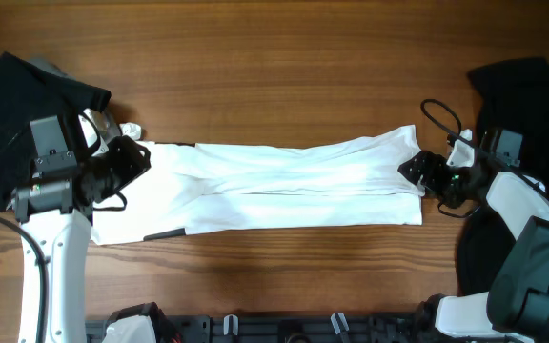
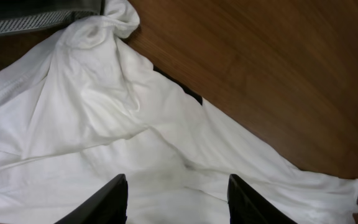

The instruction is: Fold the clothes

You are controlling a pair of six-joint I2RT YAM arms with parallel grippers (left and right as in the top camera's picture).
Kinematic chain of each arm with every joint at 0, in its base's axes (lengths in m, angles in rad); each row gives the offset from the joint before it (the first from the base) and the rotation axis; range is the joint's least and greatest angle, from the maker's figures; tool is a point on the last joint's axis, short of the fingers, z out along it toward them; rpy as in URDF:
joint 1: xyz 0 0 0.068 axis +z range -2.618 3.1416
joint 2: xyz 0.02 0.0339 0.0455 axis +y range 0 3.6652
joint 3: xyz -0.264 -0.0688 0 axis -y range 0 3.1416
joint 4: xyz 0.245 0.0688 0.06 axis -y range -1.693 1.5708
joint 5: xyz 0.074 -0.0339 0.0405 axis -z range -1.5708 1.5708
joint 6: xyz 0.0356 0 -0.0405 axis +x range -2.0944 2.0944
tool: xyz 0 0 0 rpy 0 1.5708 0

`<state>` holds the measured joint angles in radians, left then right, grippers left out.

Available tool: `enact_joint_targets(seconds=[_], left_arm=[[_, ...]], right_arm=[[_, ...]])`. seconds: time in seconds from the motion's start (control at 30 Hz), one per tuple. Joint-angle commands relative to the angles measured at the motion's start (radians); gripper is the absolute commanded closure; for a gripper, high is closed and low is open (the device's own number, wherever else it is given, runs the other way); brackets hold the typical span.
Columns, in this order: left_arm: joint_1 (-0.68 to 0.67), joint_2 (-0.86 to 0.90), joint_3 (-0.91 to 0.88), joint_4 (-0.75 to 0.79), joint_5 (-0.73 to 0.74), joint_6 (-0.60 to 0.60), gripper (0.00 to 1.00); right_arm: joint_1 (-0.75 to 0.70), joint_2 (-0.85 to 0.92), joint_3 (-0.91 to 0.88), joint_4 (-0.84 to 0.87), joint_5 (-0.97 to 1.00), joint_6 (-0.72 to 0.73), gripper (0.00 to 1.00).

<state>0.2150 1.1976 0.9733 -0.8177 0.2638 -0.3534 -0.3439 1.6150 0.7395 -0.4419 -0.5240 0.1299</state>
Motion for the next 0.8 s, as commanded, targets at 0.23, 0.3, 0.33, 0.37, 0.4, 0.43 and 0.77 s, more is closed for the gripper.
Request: enact_joint_targets(seconds=[0.23,0.3,0.33,0.37,0.4,0.43,0.77], left_arm=[[-0.015,-0.047,-0.005,-0.077,0.016,0.010,0.49],[-0.015,-0.047,-0.005,-0.079,0.016,0.010,0.49],[-0.015,-0.047,-0.005,-0.080,0.016,0.010,0.49],[-0.015,-0.047,-0.005,-0.081,0.016,0.010,0.49],[-0.015,-0.047,-0.005,-0.081,0.016,0.010,0.49],[-0.015,-0.047,-0.005,-0.082,0.016,0.010,0.49],[-0.015,-0.056,-0.005,-0.105,0.016,0.059,0.49]], right_arm=[[0.038,0.065,-0.085,0.065,-0.085,-0.039,0.42],[0.038,0.064,-0.085,0.074,-0.098,-0.030,0.55],[0.038,0.064,-0.085,0.080,-0.099,-0.026,0.63],[0.038,0.064,-0.085,0.088,-0.098,-0.022,0.75],[0.038,0.063,-0.084,0.091,-0.098,-0.021,0.86],[0.037,0.061,-0.082,0.093,-0.097,-0.021,0.95],[0.034,-0.097,0.036,-0.006,0.099,0.118,0.96]])
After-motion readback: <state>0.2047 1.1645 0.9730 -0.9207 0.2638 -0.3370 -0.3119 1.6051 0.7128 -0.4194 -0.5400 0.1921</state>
